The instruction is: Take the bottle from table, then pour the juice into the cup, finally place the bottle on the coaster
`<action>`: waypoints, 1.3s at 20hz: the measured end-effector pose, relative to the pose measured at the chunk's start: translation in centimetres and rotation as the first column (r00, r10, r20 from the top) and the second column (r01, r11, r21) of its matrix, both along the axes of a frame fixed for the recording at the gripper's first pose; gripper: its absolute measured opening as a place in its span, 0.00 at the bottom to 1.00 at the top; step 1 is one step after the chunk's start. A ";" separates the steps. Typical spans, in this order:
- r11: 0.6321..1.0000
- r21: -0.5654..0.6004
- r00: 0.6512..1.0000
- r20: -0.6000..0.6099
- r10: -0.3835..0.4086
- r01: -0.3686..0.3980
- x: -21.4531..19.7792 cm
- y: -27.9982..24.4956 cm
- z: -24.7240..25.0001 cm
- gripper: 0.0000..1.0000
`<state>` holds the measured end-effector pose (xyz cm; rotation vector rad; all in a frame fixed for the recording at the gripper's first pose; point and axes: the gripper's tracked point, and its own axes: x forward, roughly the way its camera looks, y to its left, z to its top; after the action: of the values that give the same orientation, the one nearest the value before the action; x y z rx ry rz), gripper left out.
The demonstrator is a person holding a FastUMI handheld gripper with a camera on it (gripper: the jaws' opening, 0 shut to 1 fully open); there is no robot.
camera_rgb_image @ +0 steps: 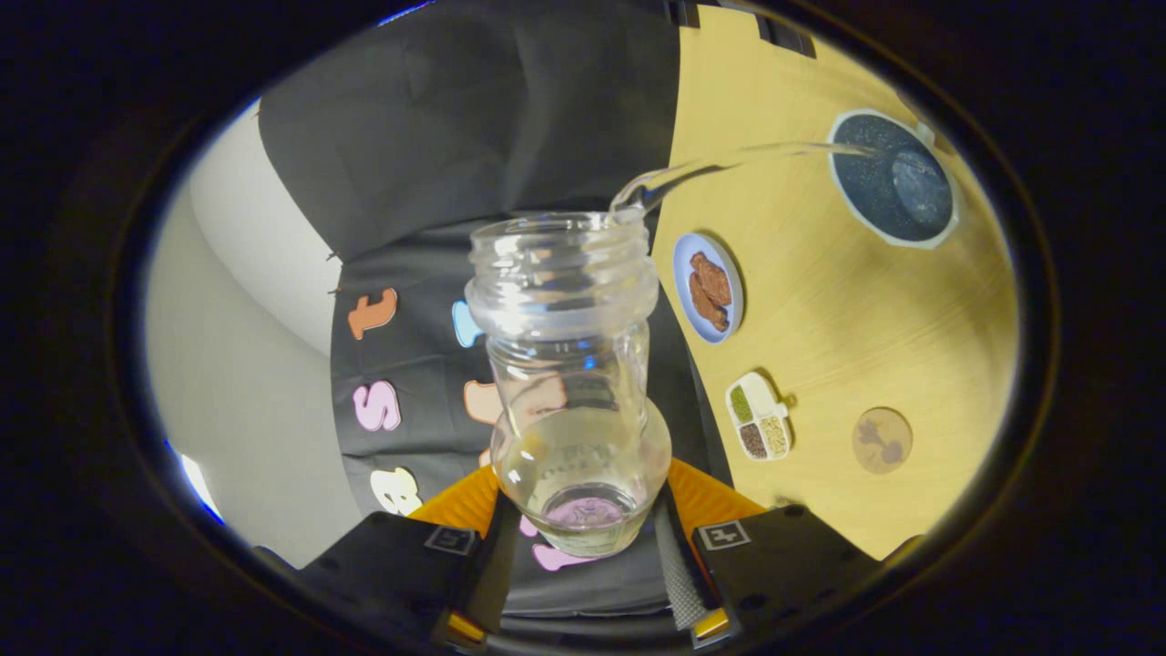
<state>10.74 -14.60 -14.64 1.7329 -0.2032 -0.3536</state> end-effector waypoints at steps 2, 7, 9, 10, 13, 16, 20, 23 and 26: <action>1.000 0.002 1.000 0.003 -0.002 0.002 0.0 -0.1 0.0 0.73; 1.000 0.012 1.000 0.013 -0.006 0.006 0.2 0.0 0.1 0.73; 1.000 0.015 1.000 0.017 -0.008 0.008 0.3 0.1 0.2 0.73; 1.000 0.017 1.000 0.020 -0.009 0.009 0.4 0.1 0.2 0.73; 1.000 0.020 1.000 0.025 -0.010 0.010 0.5 0.2 0.4 0.73; 1.000 0.027 0.999 0.030 -0.015 0.014 0.4 0.2 0.4 0.73; 0.999 0.037 0.999 0.035 -0.019 0.018 0.1 0.2 0.3 0.73; 0.999 0.045 0.999 0.037 -0.020 0.018 0.3 0.0 0.5 0.73; 0.998 0.053 0.999 0.043 -0.026 0.023 0.5 -0.2 0.7 0.73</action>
<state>11.19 -14.80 -13.89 1.7918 -0.2489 -0.3420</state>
